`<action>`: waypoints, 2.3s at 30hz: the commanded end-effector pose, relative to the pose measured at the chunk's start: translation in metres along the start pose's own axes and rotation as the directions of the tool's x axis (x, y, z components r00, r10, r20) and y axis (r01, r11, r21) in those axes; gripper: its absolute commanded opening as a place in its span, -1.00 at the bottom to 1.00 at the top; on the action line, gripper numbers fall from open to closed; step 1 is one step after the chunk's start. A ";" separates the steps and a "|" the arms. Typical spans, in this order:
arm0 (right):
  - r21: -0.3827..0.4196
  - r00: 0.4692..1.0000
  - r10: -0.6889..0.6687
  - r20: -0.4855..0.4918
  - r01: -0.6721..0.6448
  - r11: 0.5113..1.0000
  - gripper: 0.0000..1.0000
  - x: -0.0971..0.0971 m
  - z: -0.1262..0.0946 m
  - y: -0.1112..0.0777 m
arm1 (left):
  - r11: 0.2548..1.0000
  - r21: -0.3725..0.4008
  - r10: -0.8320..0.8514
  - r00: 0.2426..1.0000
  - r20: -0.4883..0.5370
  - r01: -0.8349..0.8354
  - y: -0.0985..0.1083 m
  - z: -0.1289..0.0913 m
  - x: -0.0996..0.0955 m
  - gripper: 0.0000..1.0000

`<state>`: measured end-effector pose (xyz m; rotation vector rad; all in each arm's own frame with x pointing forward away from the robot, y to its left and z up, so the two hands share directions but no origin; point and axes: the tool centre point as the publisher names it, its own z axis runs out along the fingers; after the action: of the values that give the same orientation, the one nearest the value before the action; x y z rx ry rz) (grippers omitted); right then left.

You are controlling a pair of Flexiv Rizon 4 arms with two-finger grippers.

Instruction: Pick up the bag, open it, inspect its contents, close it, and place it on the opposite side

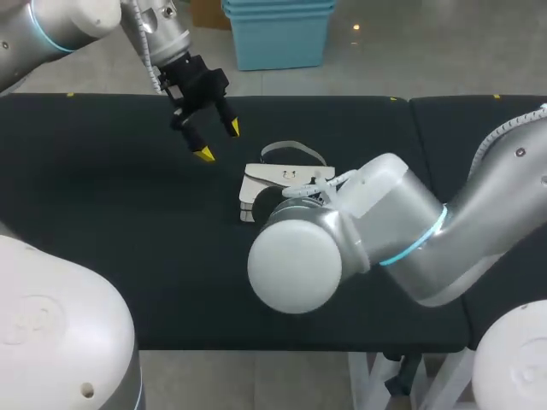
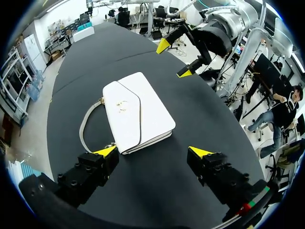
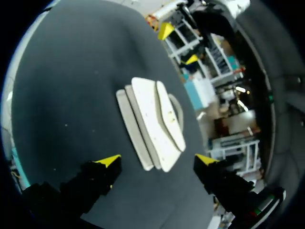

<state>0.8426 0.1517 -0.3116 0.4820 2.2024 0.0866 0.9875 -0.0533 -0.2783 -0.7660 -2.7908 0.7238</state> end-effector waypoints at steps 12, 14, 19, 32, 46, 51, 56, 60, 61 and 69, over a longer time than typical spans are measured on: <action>-0.026 0.945 -0.276 0.174 0.284 0.958 1.00 -0.021 0.026 -0.008 | 0.999 -0.025 0.032 0.999 0.002 -0.032 -0.009 0.001 0.004 1.00; -0.038 0.955 -0.262 0.137 0.269 0.962 1.00 -0.020 0.030 -0.011 | 0.999 -0.029 0.040 0.999 0.004 -0.040 -0.009 0.002 0.005 1.00; -0.017 0.952 -0.288 0.100 0.291 0.957 1.00 -0.019 0.038 -0.012 | 0.999 -0.031 0.039 0.999 0.006 -0.039 -0.008 0.003 0.005 1.00; -0.019 0.950 -0.308 0.054 0.309 0.951 -0.04 -0.015 0.068 -0.015 | 0.998 -0.025 0.060 0.998 0.009 -0.059 -0.011 0.007 0.005 1.00; -0.013 0.955 -0.295 0.043 0.296 0.955 -0.17 -0.011 0.090 -0.023 | 0.988 -0.008 0.151 0.986 0.067 -0.151 -0.023 0.010 0.006 1.00; -0.006 0.958 -0.285 0.038 0.285 0.959 -0.29 -0.011 0.094 -0.025 | 0.986 -0.016 0.168 0.984 0.066 -0.168 -0.026 0.013 0.004 1.00; -0.005 0.961 -0.274 0.041 0.274 0.962 -0.59 -0.011 0.097 -0.025 | 0.981 -0.012 0.195 0.978 0.078 -0.195 -0.028 0.016 0.004 1.00; -0.003 0.962 -0.269 0.045 0.270 0.963 -1.00 -0.011 0.097 -0.024 | 0.978 -0.014 0.209 0.974 0.085 -0.209 -0.030 0.017 0.004 1.00; -0.003 0.963 -0.267 0.046 0.268 0.964 -1.00 -0.011 0.097 -0.024 | 0.977 -0.015 0.211 0.974 0.087 -0.211 -0.030 0.018 0.005 1.00; -0.019 0.967 -0.248 0.054 0.249 0.968 -1.00 -0.005 0.097 -0.025 | 0.965 -0.017 0.260 0.959 0.116 -0.260 -0.033 0.028 0.006 1.00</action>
<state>0.9143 0.1164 -0.3701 0.1896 2.2026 -0.0395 0.9662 -0.0872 -0.2802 -1.1359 -2.8085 0.8141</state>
